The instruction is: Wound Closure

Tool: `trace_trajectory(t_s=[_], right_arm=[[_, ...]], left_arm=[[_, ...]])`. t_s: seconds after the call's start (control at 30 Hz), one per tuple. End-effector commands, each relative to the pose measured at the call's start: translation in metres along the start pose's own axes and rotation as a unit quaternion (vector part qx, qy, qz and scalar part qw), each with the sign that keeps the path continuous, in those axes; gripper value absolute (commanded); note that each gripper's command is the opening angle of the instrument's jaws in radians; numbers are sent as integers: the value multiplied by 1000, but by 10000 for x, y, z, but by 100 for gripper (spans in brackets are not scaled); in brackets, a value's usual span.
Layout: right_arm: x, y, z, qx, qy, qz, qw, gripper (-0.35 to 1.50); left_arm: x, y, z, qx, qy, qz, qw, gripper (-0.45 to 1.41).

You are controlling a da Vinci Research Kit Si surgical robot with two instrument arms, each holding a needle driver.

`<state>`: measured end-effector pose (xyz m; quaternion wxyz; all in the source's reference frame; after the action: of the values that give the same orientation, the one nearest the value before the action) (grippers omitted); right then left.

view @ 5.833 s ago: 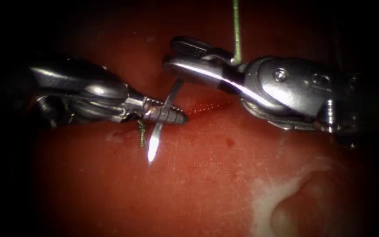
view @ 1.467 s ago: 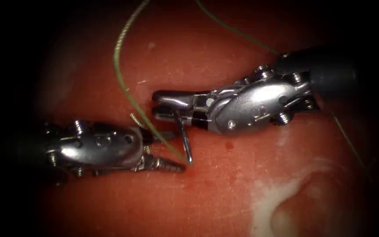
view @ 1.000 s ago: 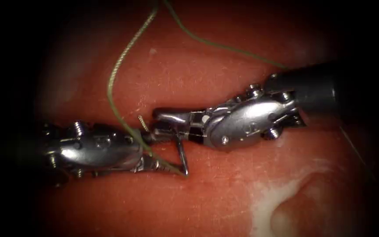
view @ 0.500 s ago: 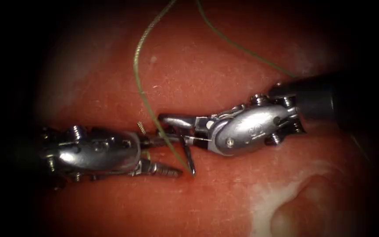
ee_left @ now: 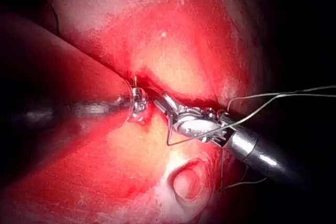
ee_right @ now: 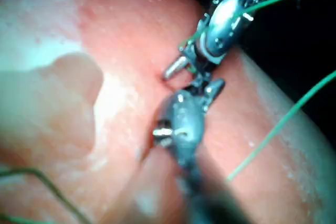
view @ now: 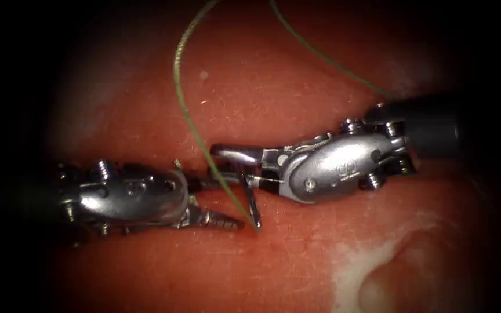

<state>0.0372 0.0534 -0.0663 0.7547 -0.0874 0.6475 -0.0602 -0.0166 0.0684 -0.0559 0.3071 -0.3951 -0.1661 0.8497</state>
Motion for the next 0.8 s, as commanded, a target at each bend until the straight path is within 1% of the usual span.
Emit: trace_trajectory(t_s=[0.03,0.1,0.13,0.17,0.23,0.27,0.33,0.37,0.4,0.5,0.57,0.63,0.8], right_arm=[[-23,-18,10,9,-5,2,1000,-35],[-30,-19,8,10,-9,6,1000,-35],[-30,-16,7,6,-9,7,1000,-35],[-23,-7,3,0,-8,12,1000,-35],[-15,0,1,-5,-5,17,1000,-35],[-6,7,0,-11,-3,22,1000,-35],[4,12,1,-16,-1,20,1000,-35],[6,11,2,-14,2,21,1000,-35],[0,0,7,0,-2,16,1000,-35],[-21,-21,16,12,-12,17,1000,-35],[-18,-13,12,11,-12,24,1000,-35],[-17,-10,8,12,-11,25,1000,-35],[-27,-17,5,16,-18,41,999,-35]], left_arm=[[-2,2,8,-1,0,0,1000,62],[-3,2,8,-1,-2,0,1000,62],[-2,2,8,-1,-2,0,1000,62],[-2,2,8,-1,-2,0,1000,62],[-2,2,8,-1,-2,0,1000,62],[-2,2,8,-1,-2,0,1000,62],[-3,3,8,-1,-2,0,1000,62],[-3,3,7,-1,-2,0,1000,62],[-3,3,7,-1,-2,0,1000,62],[-3,3,7,-1,-2,0,1000,62],[-2,2,6,-2,-2,0,1000,62],[-2,2,6,-2,-2,0,1000,62],[-2,2,6,-1,-2,0,1000,62]])
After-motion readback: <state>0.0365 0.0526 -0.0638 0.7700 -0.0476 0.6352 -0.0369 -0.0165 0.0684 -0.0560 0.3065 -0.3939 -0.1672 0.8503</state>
